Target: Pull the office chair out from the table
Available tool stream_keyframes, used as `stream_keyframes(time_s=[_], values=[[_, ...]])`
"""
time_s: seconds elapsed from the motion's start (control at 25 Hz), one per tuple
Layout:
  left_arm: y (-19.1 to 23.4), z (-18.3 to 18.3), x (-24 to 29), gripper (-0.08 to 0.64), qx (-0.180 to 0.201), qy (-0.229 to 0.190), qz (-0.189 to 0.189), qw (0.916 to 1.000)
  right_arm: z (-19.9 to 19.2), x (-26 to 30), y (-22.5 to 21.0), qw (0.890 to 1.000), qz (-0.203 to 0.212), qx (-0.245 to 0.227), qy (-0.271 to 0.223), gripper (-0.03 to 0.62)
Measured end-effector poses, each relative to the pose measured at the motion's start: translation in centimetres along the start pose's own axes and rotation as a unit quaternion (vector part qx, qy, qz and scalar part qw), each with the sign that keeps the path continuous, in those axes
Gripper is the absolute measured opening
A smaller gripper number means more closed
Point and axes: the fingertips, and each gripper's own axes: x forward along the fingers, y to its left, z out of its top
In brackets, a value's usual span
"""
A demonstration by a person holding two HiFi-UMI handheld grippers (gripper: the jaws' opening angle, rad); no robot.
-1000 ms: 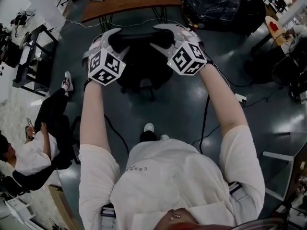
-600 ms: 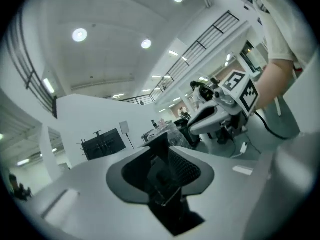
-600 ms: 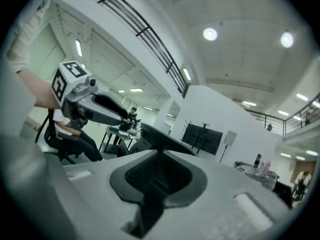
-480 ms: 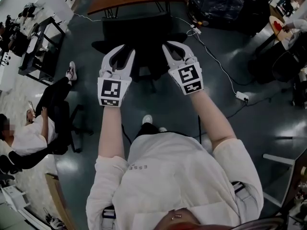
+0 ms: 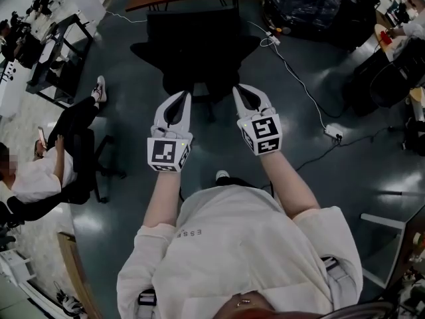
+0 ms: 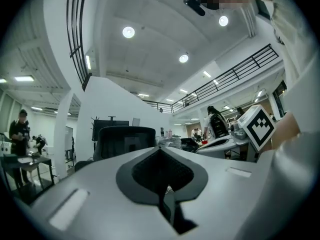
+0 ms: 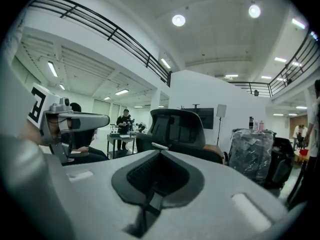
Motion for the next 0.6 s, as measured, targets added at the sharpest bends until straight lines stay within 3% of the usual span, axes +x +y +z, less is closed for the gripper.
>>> stream_keyframes(time_s=[0.24,0.44,0.6], values=[[-0.8,-2.0,-5.8,0.018,-0.032,0.016,0.001,0.9993,-2.6,-4.0,3.9,1.000,-0.008,0.014,0.024,-0.008],[-1.1,-1.1,-10.2,0.018,-0.034,0.006,0.003,0.9994,-2.7,-7.1,7.7,0.999,-0.019,0.016,0.023,-0.008],[-2.2,-0.8,-12.8,0.018,-0.038,0.002,-0.017,0.9991,-2.9,-8.9,10.7,1.000,-0.012,0.006,0.025,-0.008]])
